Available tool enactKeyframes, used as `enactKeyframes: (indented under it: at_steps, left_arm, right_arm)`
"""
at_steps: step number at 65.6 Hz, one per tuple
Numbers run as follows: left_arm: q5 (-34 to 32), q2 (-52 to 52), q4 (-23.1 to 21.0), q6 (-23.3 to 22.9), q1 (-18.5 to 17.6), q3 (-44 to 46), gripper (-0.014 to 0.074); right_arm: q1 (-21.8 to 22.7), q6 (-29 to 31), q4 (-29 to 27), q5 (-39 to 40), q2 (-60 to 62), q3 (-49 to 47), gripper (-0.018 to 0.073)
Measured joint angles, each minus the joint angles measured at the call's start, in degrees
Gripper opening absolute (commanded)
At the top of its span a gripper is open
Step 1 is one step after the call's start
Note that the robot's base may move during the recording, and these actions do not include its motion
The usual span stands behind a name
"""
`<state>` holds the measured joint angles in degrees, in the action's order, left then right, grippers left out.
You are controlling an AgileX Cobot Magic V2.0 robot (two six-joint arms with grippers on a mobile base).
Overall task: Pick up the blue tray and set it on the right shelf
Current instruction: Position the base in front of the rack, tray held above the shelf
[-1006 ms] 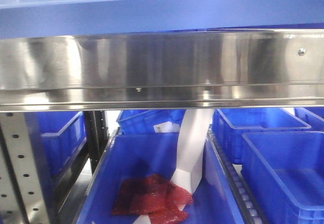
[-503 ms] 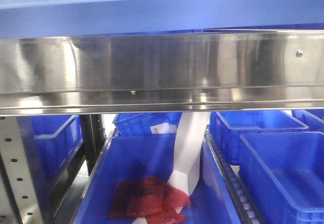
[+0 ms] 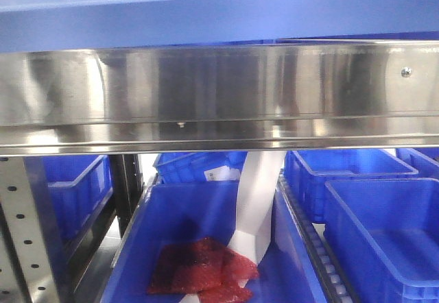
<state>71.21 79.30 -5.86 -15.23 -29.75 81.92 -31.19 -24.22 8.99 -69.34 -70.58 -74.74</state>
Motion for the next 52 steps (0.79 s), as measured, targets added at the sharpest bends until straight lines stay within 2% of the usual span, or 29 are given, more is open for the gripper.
enactKeyframes:
  at_steps: [52]
  left_arm:
    - [0.00, 0.00, 0.33, 0.82, 0.00, 0.13, -0.0038]
  right_arm:
    - [0.00, 0.75, 0.00, 0.83, 0.00, 0.00, 0.0056]
